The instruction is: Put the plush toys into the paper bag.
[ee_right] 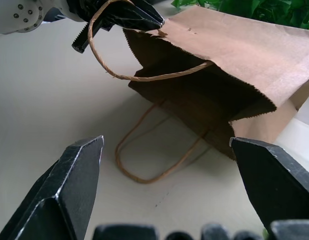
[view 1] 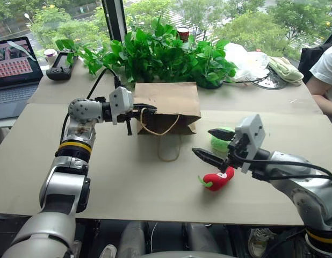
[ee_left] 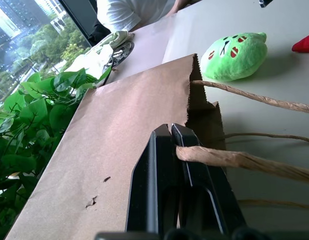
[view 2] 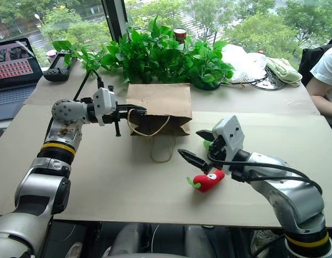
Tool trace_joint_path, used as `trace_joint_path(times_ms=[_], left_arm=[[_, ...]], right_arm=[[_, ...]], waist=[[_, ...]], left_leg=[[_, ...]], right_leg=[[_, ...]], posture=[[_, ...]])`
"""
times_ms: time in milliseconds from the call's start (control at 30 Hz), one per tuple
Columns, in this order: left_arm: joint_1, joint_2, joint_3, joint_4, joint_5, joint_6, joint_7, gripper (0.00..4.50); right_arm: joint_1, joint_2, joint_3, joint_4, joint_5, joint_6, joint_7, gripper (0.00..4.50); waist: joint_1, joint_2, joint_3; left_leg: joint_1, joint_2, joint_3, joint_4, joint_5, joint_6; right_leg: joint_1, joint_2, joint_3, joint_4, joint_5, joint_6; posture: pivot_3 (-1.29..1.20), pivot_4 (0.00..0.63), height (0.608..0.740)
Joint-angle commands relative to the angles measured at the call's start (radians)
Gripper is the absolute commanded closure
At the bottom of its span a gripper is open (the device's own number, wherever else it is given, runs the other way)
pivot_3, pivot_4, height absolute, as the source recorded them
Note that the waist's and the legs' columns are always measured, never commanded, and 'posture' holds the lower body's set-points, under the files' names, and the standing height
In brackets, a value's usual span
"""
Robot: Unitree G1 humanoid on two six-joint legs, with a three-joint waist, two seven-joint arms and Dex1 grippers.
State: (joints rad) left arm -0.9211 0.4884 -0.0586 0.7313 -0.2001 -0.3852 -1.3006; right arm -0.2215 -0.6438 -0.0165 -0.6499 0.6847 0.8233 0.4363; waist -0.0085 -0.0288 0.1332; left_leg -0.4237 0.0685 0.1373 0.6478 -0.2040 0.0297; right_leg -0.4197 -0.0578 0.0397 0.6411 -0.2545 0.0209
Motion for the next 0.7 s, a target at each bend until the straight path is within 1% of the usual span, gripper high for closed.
trace_joint_path(times_ms=[33, 133, 267, 400, 533, 700], left_arm=[[0.019, 0.017, 0.033, -0.146, -0.065, 0.142, 0.009, 4.5], [0.042, 0.023, 0.036, -0.218, -0.077, 0.204, 0.015, 4.5], [0.064, 0.026, 0.037, -0.285, -0.086, 0.261, 0.024, 4.5], [0.074, 0.027, 0.035, -0.322, -0.092, 0.295, 0.03, 4.5], [0.073, 0.024, 0.035, -0.342, -0.096, 0.319, 0.037, 4.5], [0.06, 0.015, 0.052, -0.353, -0.116, 0.367, 0.059, 4.5]], right_arm=[[-0.063, 0.089, 0.092, 0.056, -0.088, 0.007, -0.091, 0.69], [-0.105, 0.171, 0.144, 0.128, -0.163, -0.003, -0.154, 1.72], [-0.177, 0.267, 0.217, 0.261, -0.288, -0.061, -0.211, 3.16], [-0.233, 0.362, 0.236, 0.396, -0.381, -0.129, -0.26, 4.46], [-0.258, 0.418, 0.249, 0.521, -0.458, -0.181, -0.282, 4.46], [-0.255, 0.449, 0.249, 0.592, -0.508, -0.158, -0.284, 4.46]], waist=[[-0.005, 0.0, 0.0], [-0.008, 0.0, 0.0], [-0.007, 0.0, 0.0], [-0.007, 0.001, 0.0], [-0.006, 0.001, 0.0], [-0.006, 0.001, 0.0]], left_leg=[[0.0, 0.0, 0.0, 0.0, 0.0, 0.0], [0.0, 0.0, 0.0, 0.0, 0.001, 0.0], [0.0, 0.0, 0.001, 0.0, 0.001, 0.0], [0.0, 0.0, 0.002, 0.0, 0.001, -0.001], [0.0, 0.0, 0.002, 0.0, 0.001, -0.001], [-0.001, 0.0, 0.002, 0.0, 0.001, -0.001]], right_leg=[[0.0, 0.0, 0.0, 0.0, 0.0, 0.0], [0.0, 0.0, 0.0, 0.001, 0.0, 0.0], [-0.001, 0.0, 0.0, 0.002, 0.0, 0.0], [-0.001, 0.0, 0.0, 0.001, 0.0, 0.0], [-0.001, 0.0, 0.0, 0.002, 0.0, 0.0], [-0.001, 0.0, 0.0, 0.002, 0.0, 0.0]], posture=[[0.0, 0.15, 0.74], [0.0, 0.15, 0.74], [0.0, 0.15, 0.74], [0.0, 0.15, 0.74], [0.0, 0.15, 0.74], [0.0, 0.15, 0.74]])
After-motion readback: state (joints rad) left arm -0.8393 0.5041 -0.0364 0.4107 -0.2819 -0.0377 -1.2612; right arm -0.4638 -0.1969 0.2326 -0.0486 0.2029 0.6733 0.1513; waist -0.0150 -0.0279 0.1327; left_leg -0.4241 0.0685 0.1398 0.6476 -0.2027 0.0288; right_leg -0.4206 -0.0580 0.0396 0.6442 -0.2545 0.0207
